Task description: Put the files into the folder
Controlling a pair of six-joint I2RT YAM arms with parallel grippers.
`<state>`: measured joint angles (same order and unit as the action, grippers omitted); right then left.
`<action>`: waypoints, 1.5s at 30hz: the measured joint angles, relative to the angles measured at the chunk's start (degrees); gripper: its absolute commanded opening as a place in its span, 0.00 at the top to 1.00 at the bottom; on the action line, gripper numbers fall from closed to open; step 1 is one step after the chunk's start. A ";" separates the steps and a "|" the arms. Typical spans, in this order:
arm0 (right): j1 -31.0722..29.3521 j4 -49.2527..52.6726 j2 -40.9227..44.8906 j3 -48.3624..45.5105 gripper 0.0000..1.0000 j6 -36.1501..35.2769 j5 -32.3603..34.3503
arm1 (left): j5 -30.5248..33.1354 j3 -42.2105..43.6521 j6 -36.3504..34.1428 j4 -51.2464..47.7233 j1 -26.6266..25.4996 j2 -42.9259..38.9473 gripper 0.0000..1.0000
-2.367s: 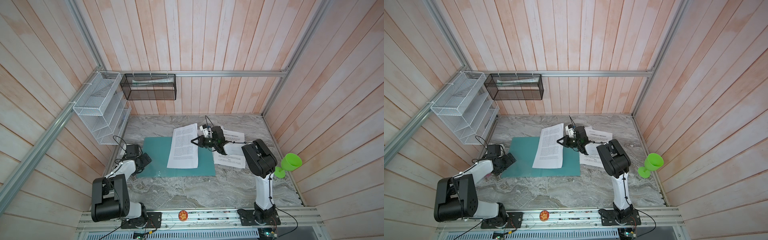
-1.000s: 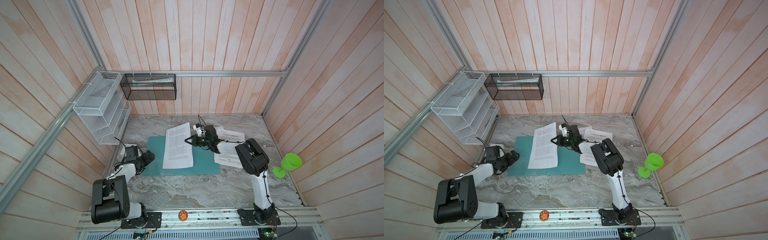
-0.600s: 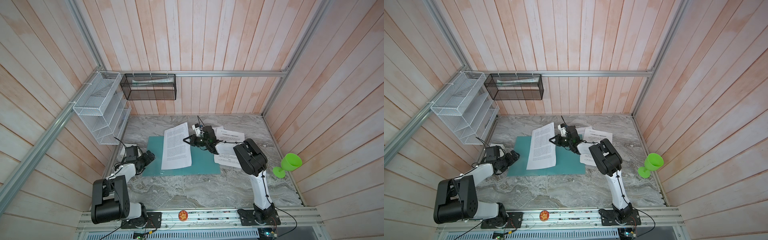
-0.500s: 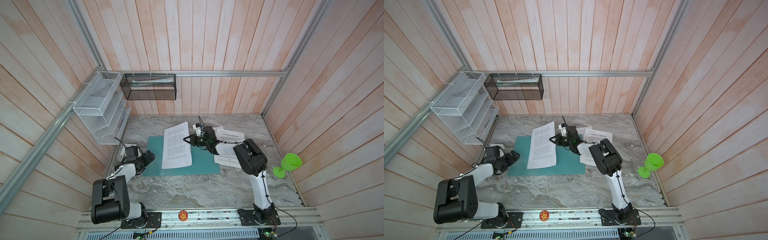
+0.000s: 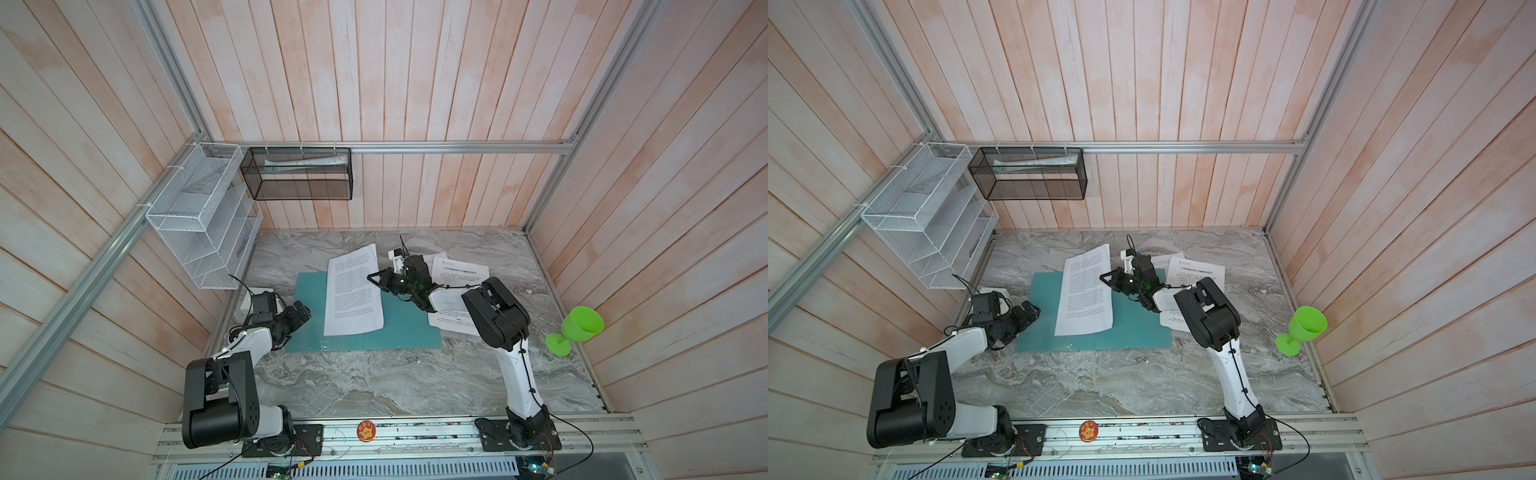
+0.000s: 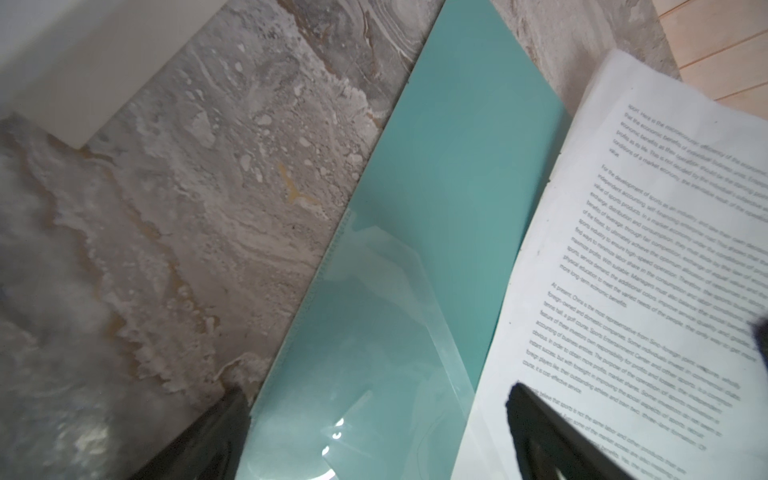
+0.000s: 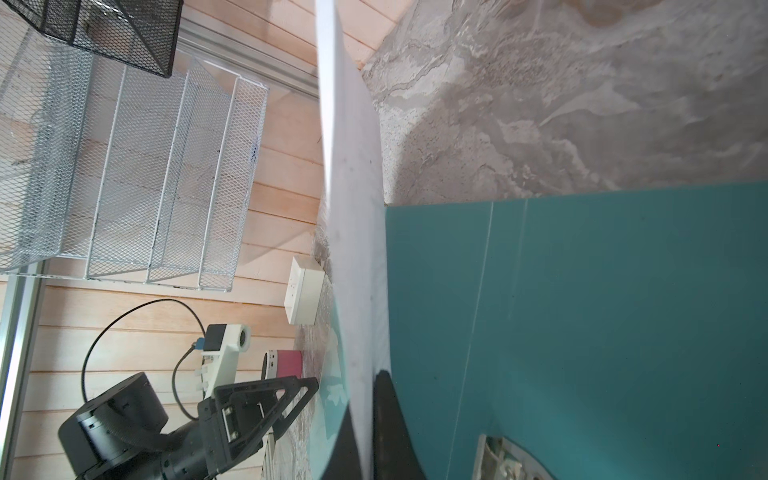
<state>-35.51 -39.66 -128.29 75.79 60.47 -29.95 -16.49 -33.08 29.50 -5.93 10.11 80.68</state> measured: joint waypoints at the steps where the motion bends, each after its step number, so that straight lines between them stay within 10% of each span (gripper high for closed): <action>1: -0.11 -0.26 0.00 -0.07 1.00 0.20 0.42 | 0.00 0.00 0.00 0.00 0.00 -0.02 0.02; 45: -7.45 -5.42 -5.99 2.62 1.00 13.31 10.45 | 0.04 0.31 0.02 0.26 -0.04 -0.33 0.01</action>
<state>-42.96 -45.08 -134.28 78.41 73.78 -19.51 -16.45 -32.77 29.52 -5.67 10.07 80.36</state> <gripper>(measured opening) 0.047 0.985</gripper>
